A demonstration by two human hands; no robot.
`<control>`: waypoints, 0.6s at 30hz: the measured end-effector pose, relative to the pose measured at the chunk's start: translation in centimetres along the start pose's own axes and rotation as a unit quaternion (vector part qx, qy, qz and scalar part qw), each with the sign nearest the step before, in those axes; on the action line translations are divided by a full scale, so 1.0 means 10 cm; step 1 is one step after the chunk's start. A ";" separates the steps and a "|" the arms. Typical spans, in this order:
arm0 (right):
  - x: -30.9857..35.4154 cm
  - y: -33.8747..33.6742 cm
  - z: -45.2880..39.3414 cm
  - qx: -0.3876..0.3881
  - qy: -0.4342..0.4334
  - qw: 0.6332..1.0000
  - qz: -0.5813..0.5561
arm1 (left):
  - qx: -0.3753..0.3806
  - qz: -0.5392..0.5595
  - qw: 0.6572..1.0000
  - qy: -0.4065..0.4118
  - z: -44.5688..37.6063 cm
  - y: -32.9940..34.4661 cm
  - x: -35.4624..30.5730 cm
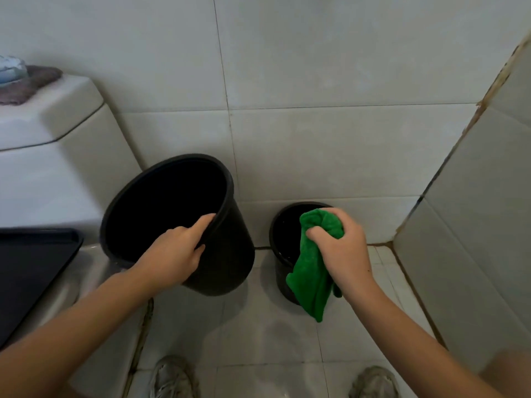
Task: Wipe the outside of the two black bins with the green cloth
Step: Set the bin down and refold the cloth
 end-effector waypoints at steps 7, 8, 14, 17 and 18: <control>-0.09 0.08 0.01 0.035 0.006 0.999 0.018 | 0.050 -0.099 0.993 -0.028 -0.32 0.70 0.29; -0.12 0.09 0.01 0.038 0.009 0.999 0.019 | 0.054 -0.125 0.990 -0.026 -0.35 0.83 0.32; -0.21 0.18 0.00 0.062 0.017 0.998 0.008 | 0.111 -0.206 0.972 -0.008 -0.48 1.40 0.39; -0.25 0.23 0.00 0.070 0.023 0.997 0.011 | 0.141 -0.196 0.970 -0.004 -0.50 1.63 0.52; -0.27 0.24 0.00 0.072 0.025 0.997 0.013 | 0.149 -0.196 0.969 0.005 -0.51 1.69 0.57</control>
Point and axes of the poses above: each hand's wrist, its own z-axis away from the middle knuckle, its own y-axis out of the palm, x = y × z, the point moved 6 cm from there along -z, towards the middle knuckle, and after that the axes turned 14 degrees about -y, right-handed, at the moved point
